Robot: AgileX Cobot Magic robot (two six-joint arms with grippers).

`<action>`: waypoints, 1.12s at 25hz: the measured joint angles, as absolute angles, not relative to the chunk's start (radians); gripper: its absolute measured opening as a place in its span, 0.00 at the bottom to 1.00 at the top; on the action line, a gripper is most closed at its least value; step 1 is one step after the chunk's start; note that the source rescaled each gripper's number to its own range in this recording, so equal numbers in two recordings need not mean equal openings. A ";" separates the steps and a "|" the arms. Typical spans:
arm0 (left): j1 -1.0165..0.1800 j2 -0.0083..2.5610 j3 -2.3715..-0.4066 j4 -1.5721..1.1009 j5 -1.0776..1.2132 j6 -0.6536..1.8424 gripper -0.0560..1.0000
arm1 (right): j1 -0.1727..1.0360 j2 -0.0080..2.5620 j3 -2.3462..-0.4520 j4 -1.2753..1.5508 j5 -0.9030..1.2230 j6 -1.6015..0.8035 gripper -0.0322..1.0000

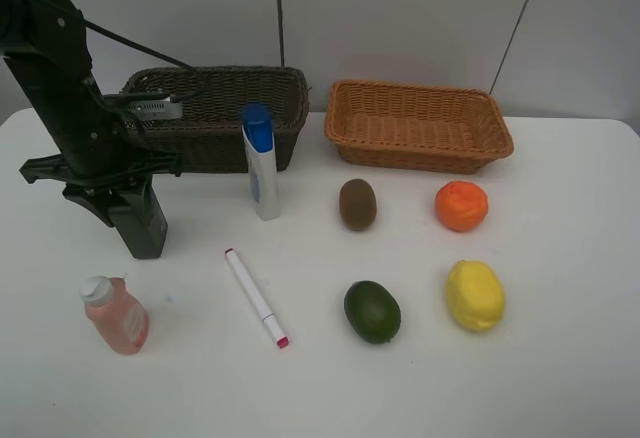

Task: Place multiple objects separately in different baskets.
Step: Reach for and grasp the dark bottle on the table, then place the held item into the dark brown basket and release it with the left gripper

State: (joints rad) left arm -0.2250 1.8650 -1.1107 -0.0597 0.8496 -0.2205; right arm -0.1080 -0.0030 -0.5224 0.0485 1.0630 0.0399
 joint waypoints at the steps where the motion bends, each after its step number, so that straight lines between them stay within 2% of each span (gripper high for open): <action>1: -0.225 1.861 -1.111 -0.057 0.854 -0.221 0.40 | -0.108 -0.003 -0.522 0.049 1.063 0.040 0.96; 5: -0.225 1.804 -1.170 -0.048 0.948 -0.195 0.40 | -0.108 -0.003 -0.522 0.049 1.063 0.040 0.96; 11: -0.219 1.780 -1.518 -0.047 1.099 -0.142 0.40 | -0.108 -0.003 -0.522 0.049 1.063 0.040 0.96; 19: -0.136 2.095 -2.009 -0.046 1.199 -0.122 0.40 | -0.108 -0.003 -0.522 0.049 1.063 0.040 0.96; 23: -0.108 2.248 -2.137 -0.034 1.199 -0.118 0.40 | -0.108 -0.003 -0.522 0.049 1.063 0.040 0.96; 27: -0.107 2.340 -2.181 -0.034 1.199 -0.099 0.40 | -0.108 -0.003 -0.522 0.049 1.063 0.040 0.96; 28: -0.108 2.353 -2.181 -0.035 1.199 -0.093 0.44 | -0.108 -0.003 -0.522 0.049 1.063 0.040 0.96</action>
